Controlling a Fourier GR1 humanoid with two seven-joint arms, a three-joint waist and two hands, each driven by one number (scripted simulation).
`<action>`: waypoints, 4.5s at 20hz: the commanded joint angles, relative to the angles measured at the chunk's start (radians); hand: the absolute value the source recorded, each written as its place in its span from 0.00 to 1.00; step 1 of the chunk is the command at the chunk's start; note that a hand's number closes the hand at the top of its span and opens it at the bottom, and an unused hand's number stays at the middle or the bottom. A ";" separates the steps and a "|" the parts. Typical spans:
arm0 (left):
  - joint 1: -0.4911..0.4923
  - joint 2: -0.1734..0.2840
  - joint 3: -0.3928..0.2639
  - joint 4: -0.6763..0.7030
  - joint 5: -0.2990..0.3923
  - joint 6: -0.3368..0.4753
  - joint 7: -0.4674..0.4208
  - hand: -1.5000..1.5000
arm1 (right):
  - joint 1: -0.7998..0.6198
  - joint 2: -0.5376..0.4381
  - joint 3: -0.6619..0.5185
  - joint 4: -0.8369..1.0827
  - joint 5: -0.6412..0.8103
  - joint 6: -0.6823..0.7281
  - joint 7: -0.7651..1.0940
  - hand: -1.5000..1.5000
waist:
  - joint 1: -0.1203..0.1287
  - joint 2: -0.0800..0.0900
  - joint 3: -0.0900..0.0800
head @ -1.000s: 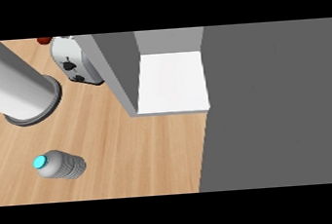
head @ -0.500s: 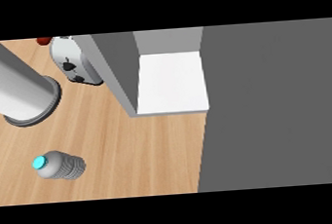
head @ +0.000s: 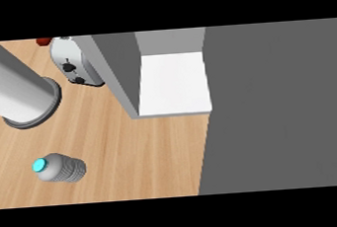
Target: Pick up the bottled water, place it into the cabinet and close the cabinet
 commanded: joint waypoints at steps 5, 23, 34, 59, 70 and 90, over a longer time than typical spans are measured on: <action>0.007 -0.007 0.047 -0.023 0.050 -0.051 -0.037 0.00 | 0.014 -0.046 0.048 -0.071 0.137 -0.035 0.014 0.00 | 0.000 0.001 0.000; -0.196 -0.045 0.136 0.483 0.068 -0.100 -0.290 0.00 | -0.081 -0.076 0.114 -0.081 0.166 -0.148 0.079 0.00 | -0.008 0.005 -0.001; -0.252 -0.074 0.185 0.825 0.166 -0.201 -0.559 0.00 | -0.013 -0.145 0.158 -0.062 0.173 -0.187 -0.010 0.00 | -0.011 0.003 0.000; -0.376 -0.085 0.171 1.343 0.273 -0.170 -0.948 0.00 | -0.128 -0.168 0.197 -0.072 0.205 -0.288 0.087 0.00 | -0.003 0.004 -0.001; -0.500 -0.061 0.235 1.588 0.366 -0.269 -1.123 0.00 | -0.130 -0.219 0.196 -0.148 0.183 -0.284 0.127 0.00 | -0.009 0.004 -0.001; -0.586 -0.014 0.140 1.652 0.384 -0.525 -1.121 1.00 | -0.102 -0.280 0.191 -0.076 0.137 -0.320 0.039 0.00 | -0.021 0.003 0.000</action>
